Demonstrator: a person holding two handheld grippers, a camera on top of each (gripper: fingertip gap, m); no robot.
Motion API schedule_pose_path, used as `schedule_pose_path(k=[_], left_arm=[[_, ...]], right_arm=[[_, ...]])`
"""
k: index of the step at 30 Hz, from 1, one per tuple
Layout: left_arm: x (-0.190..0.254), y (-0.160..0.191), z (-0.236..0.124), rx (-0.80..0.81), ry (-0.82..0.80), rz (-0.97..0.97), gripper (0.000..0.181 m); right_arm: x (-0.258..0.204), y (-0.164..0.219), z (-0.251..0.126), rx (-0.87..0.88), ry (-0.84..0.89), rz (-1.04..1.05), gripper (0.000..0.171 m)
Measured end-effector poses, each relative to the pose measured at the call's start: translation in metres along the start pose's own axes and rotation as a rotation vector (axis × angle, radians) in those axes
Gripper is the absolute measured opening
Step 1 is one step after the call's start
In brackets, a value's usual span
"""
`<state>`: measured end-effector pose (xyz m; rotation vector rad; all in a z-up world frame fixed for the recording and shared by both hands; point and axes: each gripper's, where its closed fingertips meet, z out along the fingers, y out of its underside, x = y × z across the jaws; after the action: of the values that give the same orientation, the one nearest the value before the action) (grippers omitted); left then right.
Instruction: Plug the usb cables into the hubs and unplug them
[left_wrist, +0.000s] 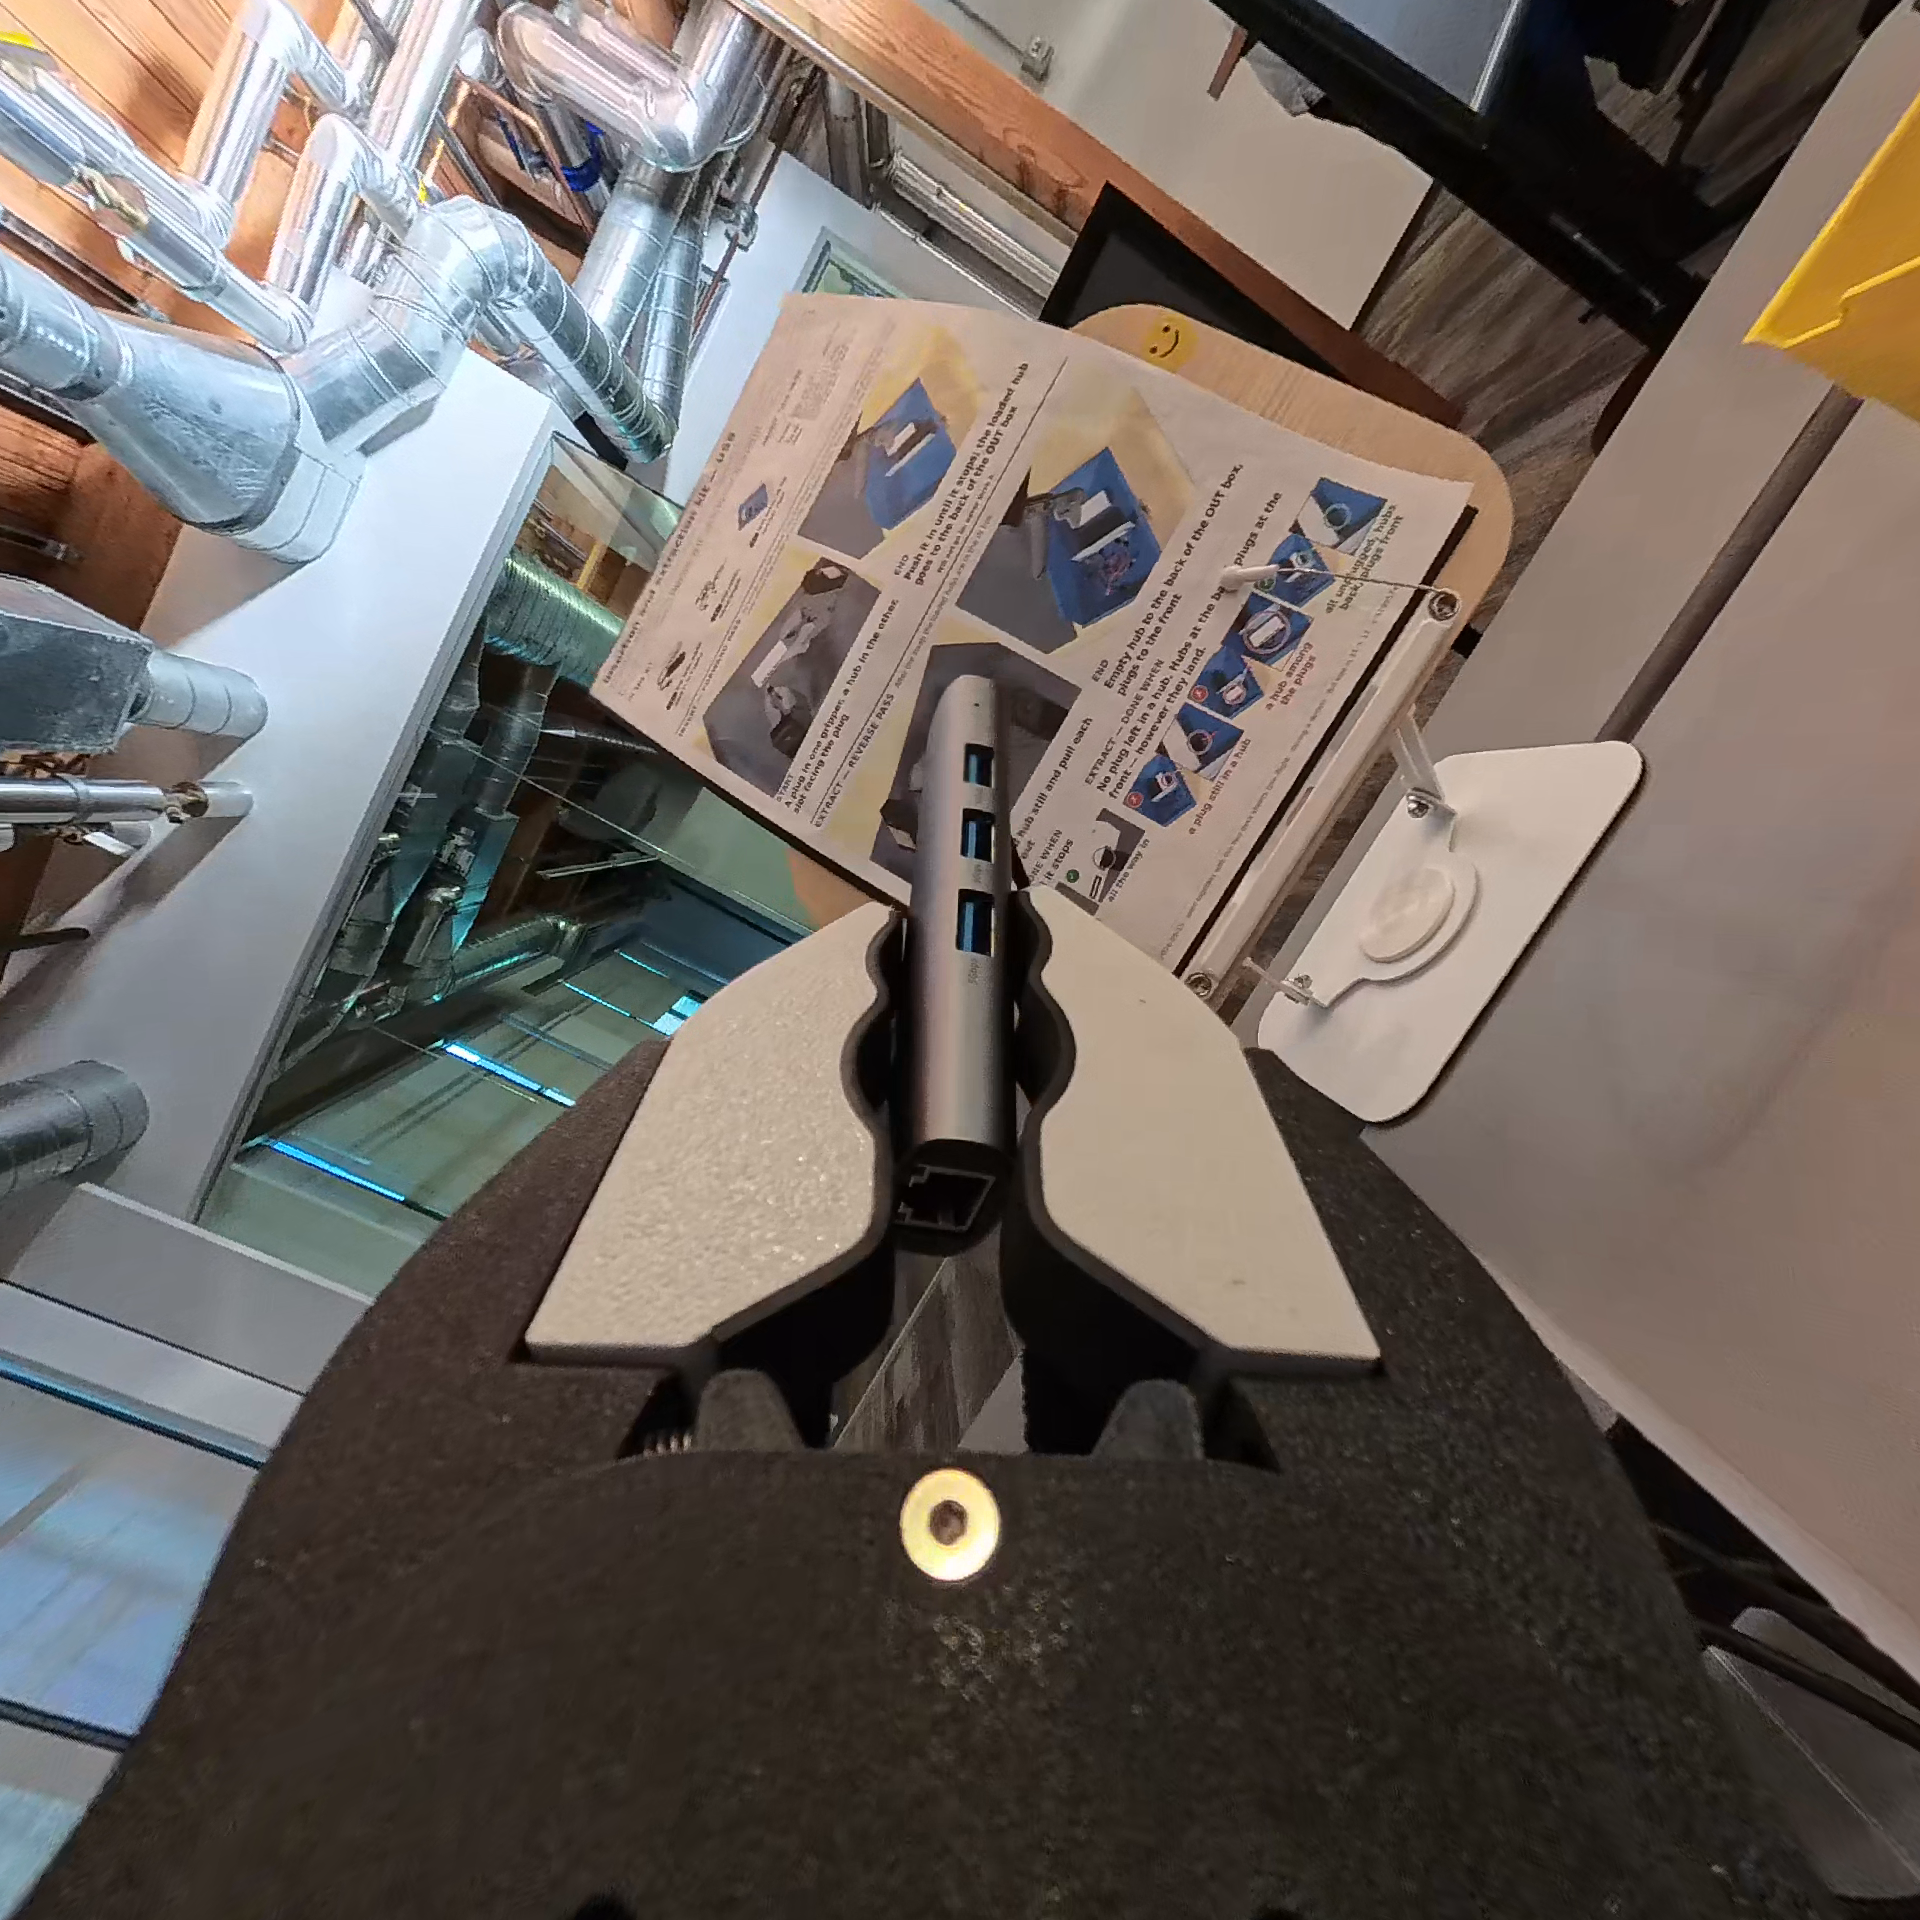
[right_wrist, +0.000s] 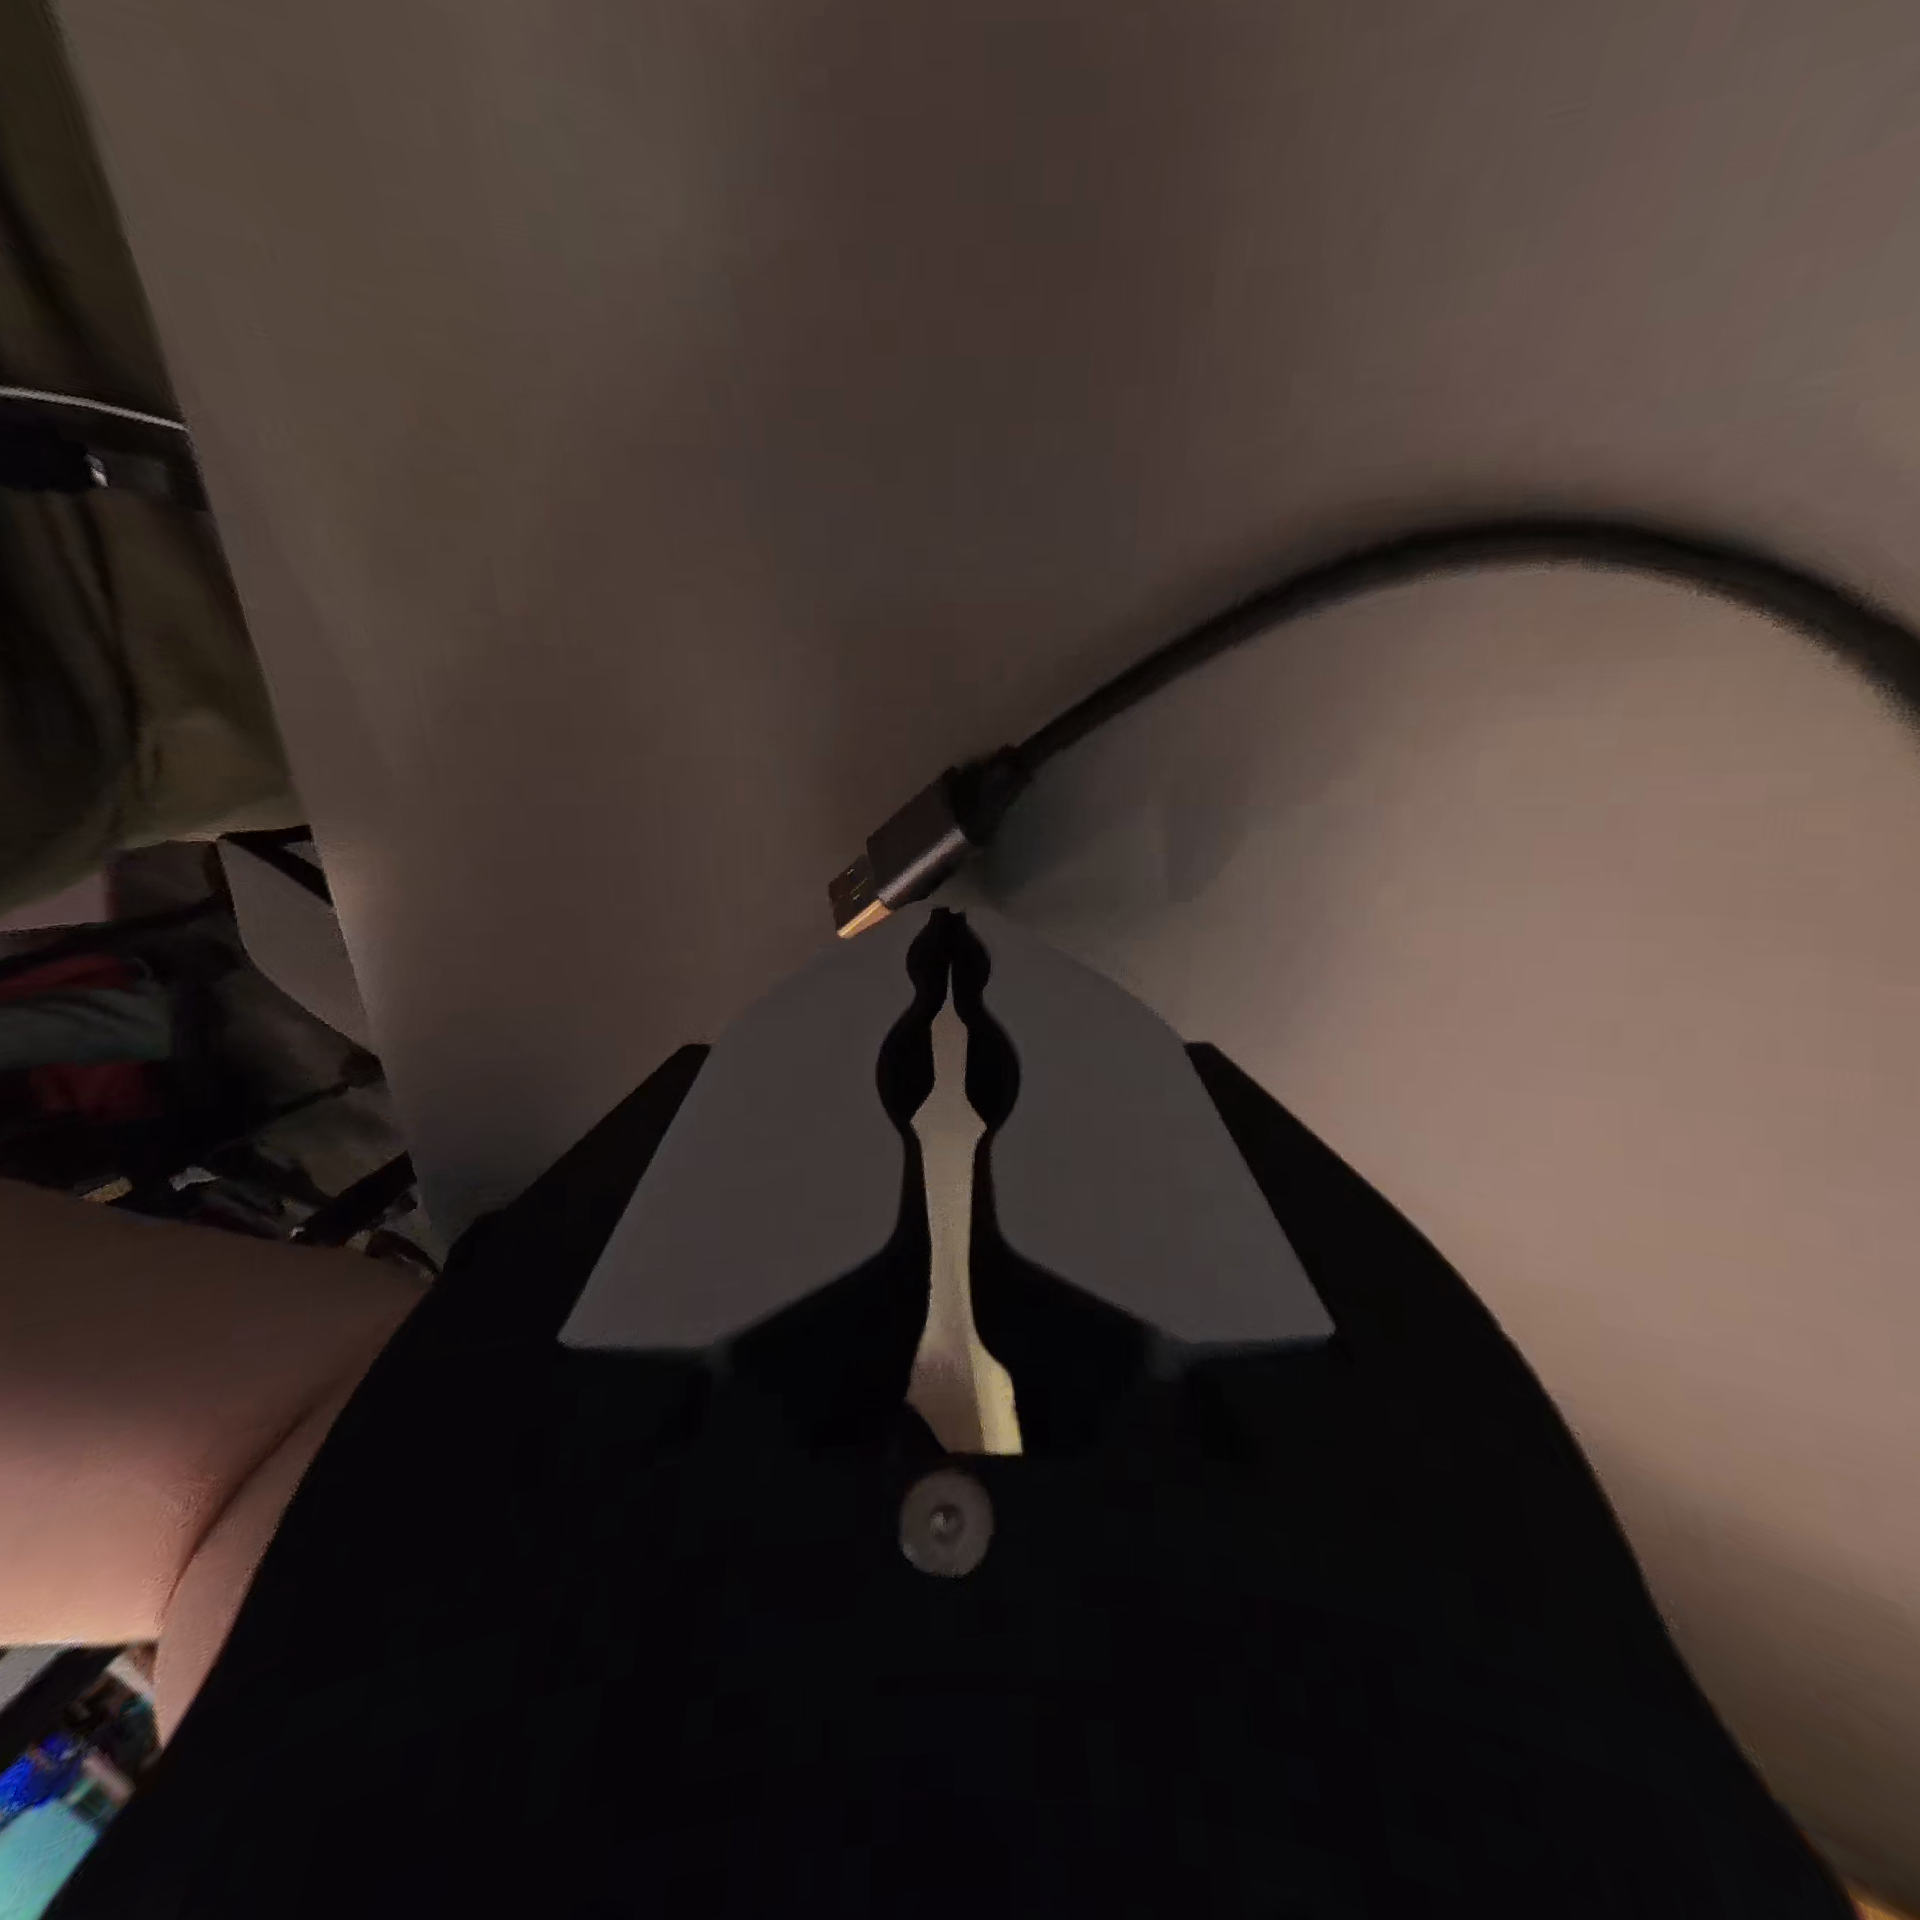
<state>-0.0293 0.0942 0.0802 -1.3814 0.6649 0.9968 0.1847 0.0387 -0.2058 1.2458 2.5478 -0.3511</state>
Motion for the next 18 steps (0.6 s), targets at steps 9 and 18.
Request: schedule_pose_path(k=[9, 18], left_arm=[[-0.015, 0.004, -0.005, -0.010, -0.033, -0.019, 0.018], [-0.034, 0.012, -0.011, -0.022, -0.073, -0.063, 0.017]], right_arm=[[-0.024, -0.092, 0.013, 0.262, 0.043, -0.348, 0.001], [0.002, -0.124, -0.019, 0.524, 0.206, -0.580, 0.024]])
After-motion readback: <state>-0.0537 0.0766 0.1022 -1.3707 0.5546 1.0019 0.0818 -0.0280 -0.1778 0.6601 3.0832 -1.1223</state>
